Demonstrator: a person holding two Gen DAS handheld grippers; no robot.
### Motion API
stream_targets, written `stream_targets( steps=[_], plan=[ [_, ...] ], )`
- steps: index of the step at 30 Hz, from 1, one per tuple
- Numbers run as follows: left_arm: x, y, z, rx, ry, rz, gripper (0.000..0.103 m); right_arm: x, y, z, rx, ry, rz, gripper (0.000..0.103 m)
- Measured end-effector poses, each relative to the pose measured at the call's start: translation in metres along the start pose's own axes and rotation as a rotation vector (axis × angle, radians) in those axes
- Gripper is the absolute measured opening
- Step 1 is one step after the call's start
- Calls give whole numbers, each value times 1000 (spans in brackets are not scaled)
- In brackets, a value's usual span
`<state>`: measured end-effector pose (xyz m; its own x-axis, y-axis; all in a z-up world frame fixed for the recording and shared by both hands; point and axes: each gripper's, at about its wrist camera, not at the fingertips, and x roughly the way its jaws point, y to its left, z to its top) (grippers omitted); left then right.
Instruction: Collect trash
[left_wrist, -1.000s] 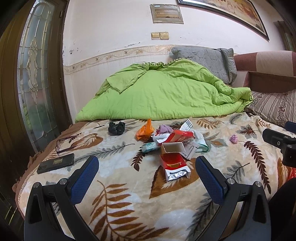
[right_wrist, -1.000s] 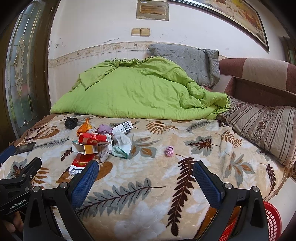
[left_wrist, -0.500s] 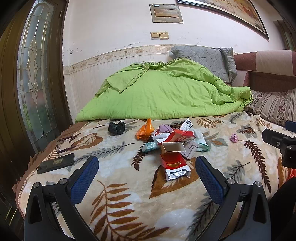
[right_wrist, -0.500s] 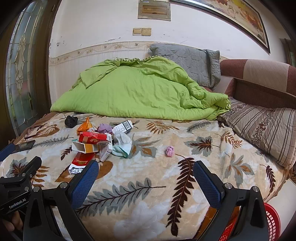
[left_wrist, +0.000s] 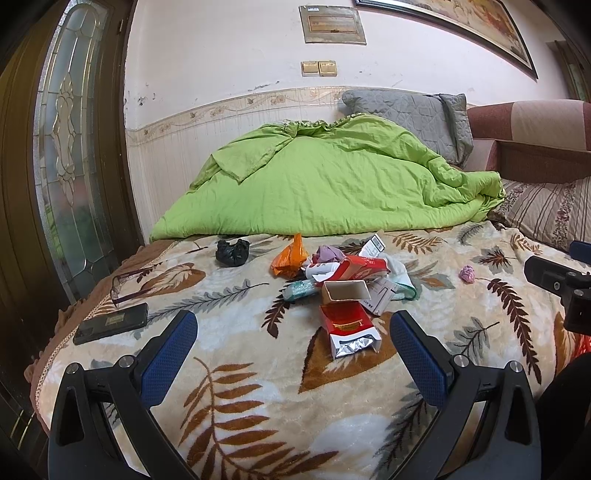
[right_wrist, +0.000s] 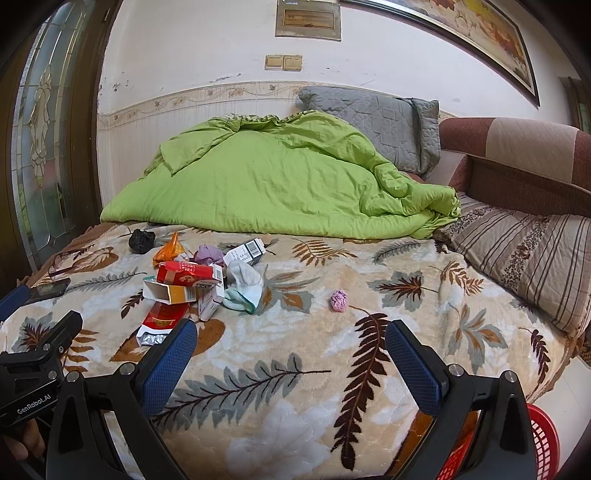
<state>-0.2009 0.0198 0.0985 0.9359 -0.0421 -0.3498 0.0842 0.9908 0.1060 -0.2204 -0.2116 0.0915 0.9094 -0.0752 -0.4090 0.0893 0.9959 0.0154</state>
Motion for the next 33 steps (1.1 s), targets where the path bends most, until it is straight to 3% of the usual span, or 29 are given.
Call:
stream_targets(
  steps=[4, 9, 14, 17, 19, 20, 23, 26, 33],
  plan=[
    [13, 11, -3, -43, 67, -16, 103, 1, -3, -1, 12, 9, 21, 103],
    [35, 37, -9, -169, 185, -26, 103, 4, -15, -3, 57, 41, 63, 102],
    [49, 48, -10, -234, 241, -57, 103, 10, -13, -1, 57, 72, 105, 101],
    [60, 50, -6, -237, 258, -71, 94, 20, -7, 0, 57, 117, 183, 97],
    [68, 52, -3, -235, 264, -67, 79, 32, -5, 1, 88, 167, 276, 94],
    [73, 56, -3, -243, 272, -71, 77, 40, -1, 3, 105, 198, 313, 91],
    [83, 61, -5, -275, 301, -84, 75, 69, 6, 7, 210, 321, 466, 77],
    [88, 63, -8, -293, 322, -93, 74, 97, 11, 16, 353, 410, 571, 77],
    [93, 64, -11, -288, 330, -81, 74, 167, 33, 41, 607, 547, 633, 78]
  ],
)
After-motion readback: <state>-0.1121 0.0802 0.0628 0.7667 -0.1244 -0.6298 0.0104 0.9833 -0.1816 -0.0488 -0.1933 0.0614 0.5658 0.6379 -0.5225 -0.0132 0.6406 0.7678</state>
